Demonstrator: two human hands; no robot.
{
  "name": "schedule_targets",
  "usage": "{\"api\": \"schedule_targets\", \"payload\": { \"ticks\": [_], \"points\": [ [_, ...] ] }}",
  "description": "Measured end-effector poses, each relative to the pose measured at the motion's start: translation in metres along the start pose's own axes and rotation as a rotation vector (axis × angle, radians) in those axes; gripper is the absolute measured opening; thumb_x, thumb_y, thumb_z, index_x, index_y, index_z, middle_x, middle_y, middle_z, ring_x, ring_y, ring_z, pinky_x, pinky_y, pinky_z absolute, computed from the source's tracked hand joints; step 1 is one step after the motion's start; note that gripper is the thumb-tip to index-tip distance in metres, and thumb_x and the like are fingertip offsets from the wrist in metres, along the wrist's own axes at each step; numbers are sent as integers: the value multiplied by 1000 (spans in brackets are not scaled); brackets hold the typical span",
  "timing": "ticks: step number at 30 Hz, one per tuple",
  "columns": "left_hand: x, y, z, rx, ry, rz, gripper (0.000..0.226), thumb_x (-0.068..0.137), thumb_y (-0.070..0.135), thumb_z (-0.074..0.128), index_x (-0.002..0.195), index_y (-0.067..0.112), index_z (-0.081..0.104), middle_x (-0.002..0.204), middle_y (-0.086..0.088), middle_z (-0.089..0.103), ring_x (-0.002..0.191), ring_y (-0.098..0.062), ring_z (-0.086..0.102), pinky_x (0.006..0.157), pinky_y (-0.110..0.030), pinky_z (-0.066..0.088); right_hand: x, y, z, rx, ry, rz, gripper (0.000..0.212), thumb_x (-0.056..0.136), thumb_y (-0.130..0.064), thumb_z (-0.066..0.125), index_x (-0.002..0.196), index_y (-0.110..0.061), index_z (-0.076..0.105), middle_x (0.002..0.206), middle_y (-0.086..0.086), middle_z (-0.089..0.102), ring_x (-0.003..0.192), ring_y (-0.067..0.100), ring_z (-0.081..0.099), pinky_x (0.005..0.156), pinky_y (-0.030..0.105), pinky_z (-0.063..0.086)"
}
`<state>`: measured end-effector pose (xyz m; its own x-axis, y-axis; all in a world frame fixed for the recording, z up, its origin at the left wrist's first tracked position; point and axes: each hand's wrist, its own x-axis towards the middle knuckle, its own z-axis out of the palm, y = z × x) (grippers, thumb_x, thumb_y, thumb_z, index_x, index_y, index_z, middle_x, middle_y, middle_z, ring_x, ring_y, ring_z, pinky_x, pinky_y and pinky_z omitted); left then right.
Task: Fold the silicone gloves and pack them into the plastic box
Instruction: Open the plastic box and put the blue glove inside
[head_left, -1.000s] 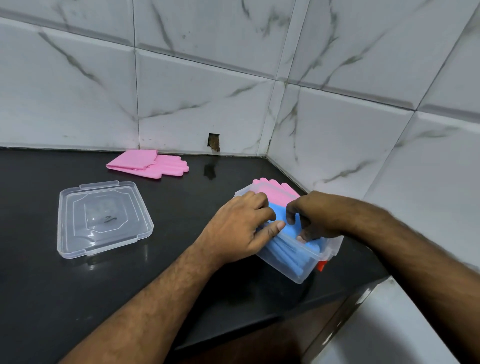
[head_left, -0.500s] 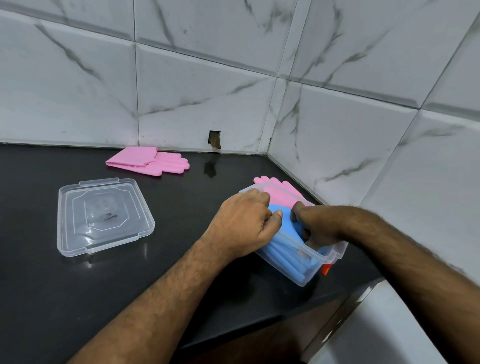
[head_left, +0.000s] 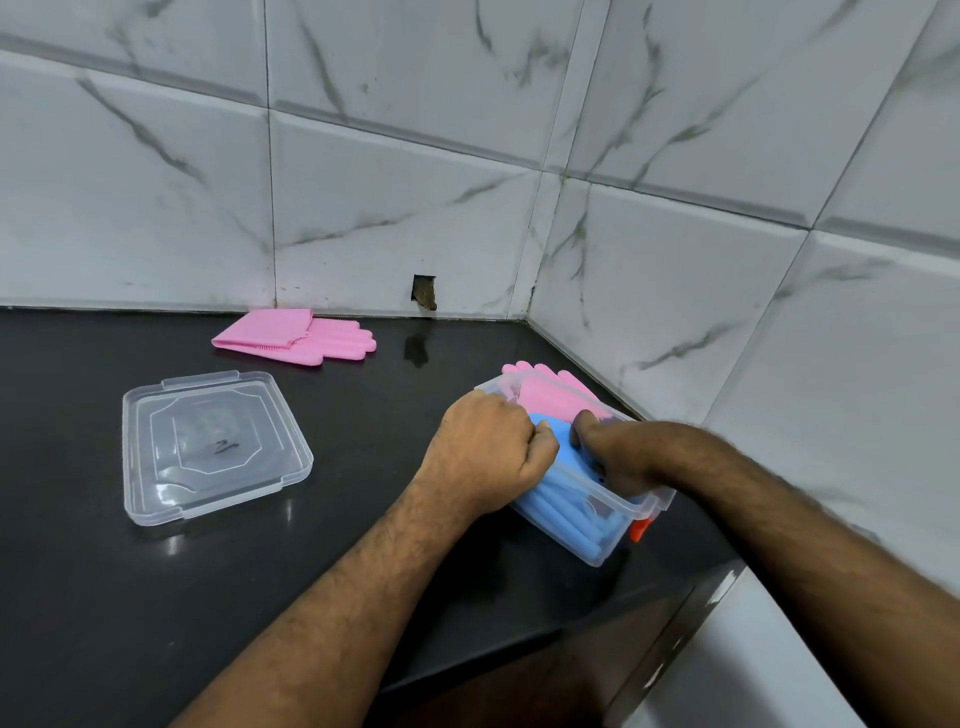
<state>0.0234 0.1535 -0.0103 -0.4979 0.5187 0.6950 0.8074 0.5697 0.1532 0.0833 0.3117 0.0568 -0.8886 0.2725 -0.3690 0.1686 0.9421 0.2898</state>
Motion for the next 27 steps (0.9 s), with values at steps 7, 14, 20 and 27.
{"api": "schedule_targets", "payload": {
  "ticks": [7,14,20,27],
  "points": [
    [-10,-19,3,-55,144,41,49,100,29,38,61,5,56,59,-7,54,63,-25,46,66,-39,39,-11,10,11,366,268,-84,30,98,-32,64,128,-38,63,97,-11,66,96,16,63,92,32,52],
    [-9,-48,2,-85,240,-122,40,97,24,39,72,1,60,72,-7,54,72,-18,43,72,-39,42,-16,-22,71,760,989,-261,56,106,-52,28,91,-27,75,95,-10,70,105,13,65,100,45,45],
    [-10,-65,5,-82,164,-257,57,106,39,28,93,3,70,95,-8,60,95,-25,56,86,-41,47,9,-42,96,673,1180,-332,41,104,-53,37,115,-22,61,118,-9,59,139,13,45,111,37,32],
    [-10,-73,12,-214,132,-328,72,101,59,21,140,10,56,153,-13,47,153,-28,32,121,-44,33,44,-57,79,662,1168,-334,42,97,-54,54,121,-19,58,125,-9,57,146,17,38,112,33,26]
  ]
}}
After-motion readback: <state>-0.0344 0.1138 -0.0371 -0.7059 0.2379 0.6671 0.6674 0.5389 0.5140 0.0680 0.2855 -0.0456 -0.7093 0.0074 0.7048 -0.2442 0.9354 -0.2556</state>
